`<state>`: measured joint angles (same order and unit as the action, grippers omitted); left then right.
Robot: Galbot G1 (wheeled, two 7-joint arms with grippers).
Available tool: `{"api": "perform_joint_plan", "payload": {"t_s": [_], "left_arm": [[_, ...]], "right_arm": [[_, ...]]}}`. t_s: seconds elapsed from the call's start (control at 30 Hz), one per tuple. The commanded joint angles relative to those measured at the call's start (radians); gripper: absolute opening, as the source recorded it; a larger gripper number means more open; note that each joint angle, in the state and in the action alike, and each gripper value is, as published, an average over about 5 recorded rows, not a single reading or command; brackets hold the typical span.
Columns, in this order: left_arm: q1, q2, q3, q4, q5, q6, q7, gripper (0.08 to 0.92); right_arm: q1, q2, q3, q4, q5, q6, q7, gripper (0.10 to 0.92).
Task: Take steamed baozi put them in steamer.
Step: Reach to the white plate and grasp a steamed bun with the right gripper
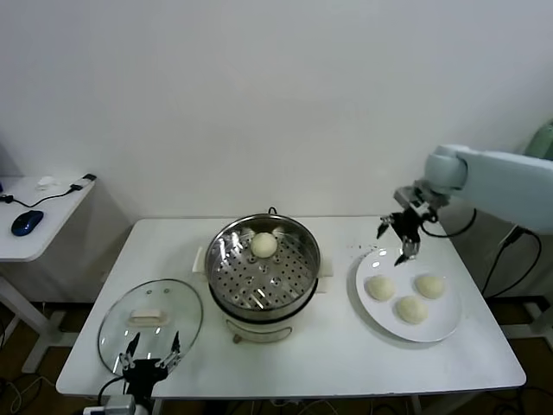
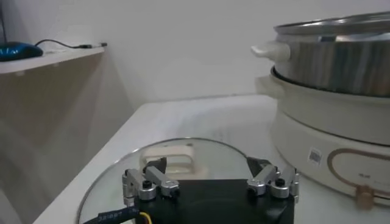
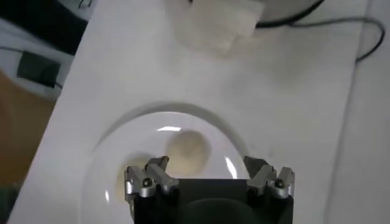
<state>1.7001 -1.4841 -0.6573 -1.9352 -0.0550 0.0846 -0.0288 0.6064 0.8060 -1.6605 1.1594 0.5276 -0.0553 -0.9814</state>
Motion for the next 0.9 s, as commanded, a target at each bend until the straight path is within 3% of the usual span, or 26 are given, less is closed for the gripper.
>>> {"api": "perform_joint_plan", "payload": {"t_s": [0.03,0.4,0.9], "left_arm": [[0.0,-0.002,0.0,0.003,0.001,0.0,0.0,0.823],[0.009,-0.007,0.004,0.007,0.01,0.0,0.0,0.823],[0.007,-0.005,0.007,0.013,0.008,-0.003,0.0,0.823]], "right_arm": [[-0.214,-0.057,0.127,0.005,-0.018,-0.197,0.12,0.823],[-0.349,0.061,0.247,-0.154,-0.119,-0.198,0.12,0.823],[-0.347,0.076,0.261,-0.177,-0.14,-0.188,0.089,0.805]]}}
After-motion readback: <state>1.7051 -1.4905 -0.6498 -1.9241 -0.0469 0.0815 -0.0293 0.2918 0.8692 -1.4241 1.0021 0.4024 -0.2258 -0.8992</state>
